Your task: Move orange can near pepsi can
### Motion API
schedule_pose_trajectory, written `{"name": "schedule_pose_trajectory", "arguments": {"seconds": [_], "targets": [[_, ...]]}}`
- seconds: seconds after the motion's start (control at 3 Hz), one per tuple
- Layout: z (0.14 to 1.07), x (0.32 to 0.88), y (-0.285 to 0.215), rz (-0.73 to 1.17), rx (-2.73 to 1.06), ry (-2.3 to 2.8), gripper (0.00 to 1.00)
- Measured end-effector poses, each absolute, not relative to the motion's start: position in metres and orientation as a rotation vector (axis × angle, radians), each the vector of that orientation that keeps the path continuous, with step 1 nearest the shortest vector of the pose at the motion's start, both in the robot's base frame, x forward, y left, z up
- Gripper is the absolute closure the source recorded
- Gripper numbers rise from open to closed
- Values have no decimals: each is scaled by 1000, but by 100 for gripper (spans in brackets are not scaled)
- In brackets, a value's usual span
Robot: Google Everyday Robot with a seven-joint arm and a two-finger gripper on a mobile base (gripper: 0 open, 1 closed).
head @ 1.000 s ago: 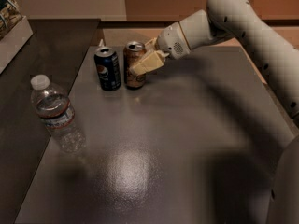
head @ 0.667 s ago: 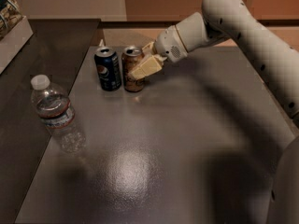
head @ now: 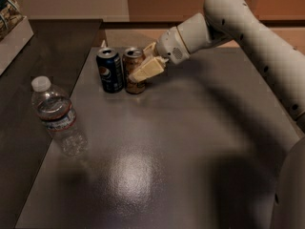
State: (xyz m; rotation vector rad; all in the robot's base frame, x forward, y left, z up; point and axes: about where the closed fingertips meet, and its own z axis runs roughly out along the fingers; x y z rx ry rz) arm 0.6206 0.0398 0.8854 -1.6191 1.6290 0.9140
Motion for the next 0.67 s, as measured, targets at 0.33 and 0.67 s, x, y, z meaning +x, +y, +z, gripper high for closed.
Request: {"name": "schedule_pose_trajectory", "arguments": {"seconds": [0.33,0.67], "targets": [[884,620,42,918,-1622,1628,0],[884,620,42,918,-1622,1628,0]]}}
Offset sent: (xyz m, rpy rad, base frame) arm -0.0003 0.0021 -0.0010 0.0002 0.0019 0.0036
